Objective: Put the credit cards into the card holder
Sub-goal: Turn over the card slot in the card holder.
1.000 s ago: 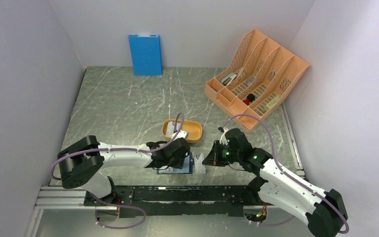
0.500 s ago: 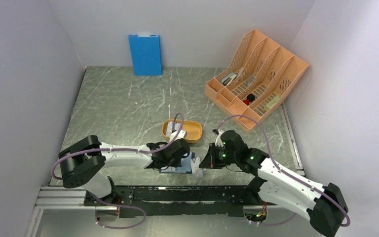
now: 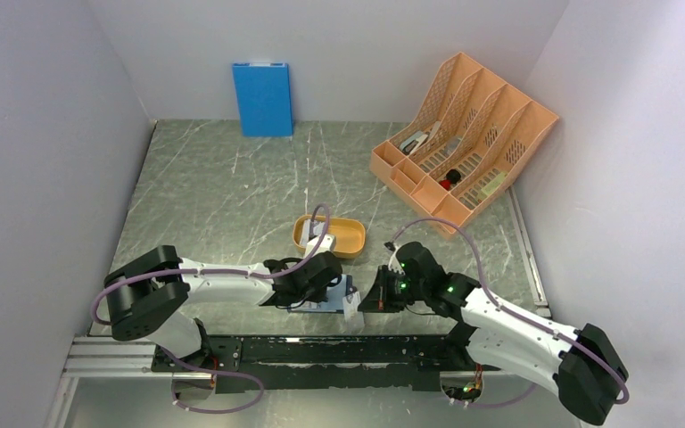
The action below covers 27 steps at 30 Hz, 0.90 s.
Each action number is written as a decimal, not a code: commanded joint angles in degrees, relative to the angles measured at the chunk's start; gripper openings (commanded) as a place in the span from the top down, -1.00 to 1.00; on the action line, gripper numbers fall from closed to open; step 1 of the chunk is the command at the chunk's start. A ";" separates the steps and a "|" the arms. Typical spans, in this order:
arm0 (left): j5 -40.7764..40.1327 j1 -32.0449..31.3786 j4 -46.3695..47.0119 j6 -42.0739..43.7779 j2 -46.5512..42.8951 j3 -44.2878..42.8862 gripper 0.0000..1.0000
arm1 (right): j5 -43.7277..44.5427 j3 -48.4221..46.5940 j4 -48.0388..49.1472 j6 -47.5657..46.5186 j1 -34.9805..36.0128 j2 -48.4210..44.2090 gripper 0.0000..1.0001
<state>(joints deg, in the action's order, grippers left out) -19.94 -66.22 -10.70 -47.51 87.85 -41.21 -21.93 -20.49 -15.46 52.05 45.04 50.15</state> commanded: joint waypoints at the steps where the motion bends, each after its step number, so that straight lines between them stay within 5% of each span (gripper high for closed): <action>1: -0.35 -0.29 -3.02 -0.83 2.94 3.07 0.90 | -2.08 0.80 2.73 3.28 0.32 -2.36 1.00; 27: -1.23 -0.24 -3.63 -1.93 2.92 2.72 0.90 | -2.63 7.10 5.71 12.99 0.32 -6.69 1.00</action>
<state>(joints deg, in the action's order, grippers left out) -20.62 -66.24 -10.74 -48.86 87.81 -41.17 -23.68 -14.33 -11.79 63.07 45.08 44.14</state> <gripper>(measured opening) 0.056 0.008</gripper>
